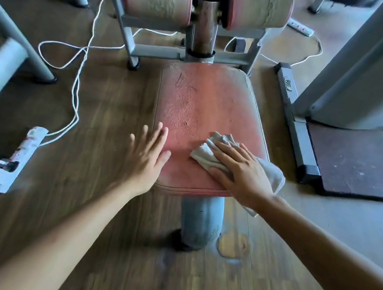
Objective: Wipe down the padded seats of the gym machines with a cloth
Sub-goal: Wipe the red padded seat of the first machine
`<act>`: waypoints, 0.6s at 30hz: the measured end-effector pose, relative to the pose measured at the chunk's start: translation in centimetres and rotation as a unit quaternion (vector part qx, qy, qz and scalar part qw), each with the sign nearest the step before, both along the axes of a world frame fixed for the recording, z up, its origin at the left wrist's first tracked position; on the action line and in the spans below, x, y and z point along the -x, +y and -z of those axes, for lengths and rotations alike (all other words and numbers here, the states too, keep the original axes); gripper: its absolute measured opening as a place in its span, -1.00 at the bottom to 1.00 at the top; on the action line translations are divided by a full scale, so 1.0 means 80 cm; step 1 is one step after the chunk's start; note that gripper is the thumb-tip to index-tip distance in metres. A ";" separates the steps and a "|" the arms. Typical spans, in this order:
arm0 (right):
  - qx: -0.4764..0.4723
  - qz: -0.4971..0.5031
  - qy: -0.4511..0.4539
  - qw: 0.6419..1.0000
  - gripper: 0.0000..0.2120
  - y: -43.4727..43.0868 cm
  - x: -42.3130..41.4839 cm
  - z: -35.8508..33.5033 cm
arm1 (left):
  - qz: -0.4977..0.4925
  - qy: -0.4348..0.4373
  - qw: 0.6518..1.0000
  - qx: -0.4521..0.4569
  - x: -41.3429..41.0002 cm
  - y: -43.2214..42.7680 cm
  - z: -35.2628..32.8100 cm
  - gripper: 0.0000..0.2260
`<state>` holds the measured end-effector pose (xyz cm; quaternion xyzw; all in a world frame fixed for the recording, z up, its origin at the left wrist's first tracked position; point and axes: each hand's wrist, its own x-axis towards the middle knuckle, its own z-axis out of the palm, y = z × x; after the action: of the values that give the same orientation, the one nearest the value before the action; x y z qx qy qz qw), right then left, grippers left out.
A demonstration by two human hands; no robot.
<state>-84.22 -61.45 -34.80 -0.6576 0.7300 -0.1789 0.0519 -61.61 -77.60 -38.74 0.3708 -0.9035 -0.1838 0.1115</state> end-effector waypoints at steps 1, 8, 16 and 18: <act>0.017 0.007 0.005 1.000 -0.49 0.003 -0.004 0.002 | 0.009 0.004 1.000 0.009 -0.001 -0.001 0.002 -0.33; 0.159 0.059 0.049 0.984 -0.57 0.032 -0.041 0.037 | 0.004 0.180 0.984 -0.013 0.005 -0.011 0.035 -0.40; 0.273 0.030 0.065 0.959 -0.58 0.056 -0.100 0.096 | 0.013 0.267 0.957 -0.109 0.013 -0.028 0.048 -0.46; 0.290 0.021 0.092 0.952 -0.58 0.040 -0.113 0.100 | 0.019 0.273 0.953 -0.128 0.013 -0.030 0.048 -0.46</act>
<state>-75.18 -58.28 -42.83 -0.6424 0.6621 -0.3225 -0.2121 -62.67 -80.03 -42.57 0.3001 -0.8143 -0.3942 0.3024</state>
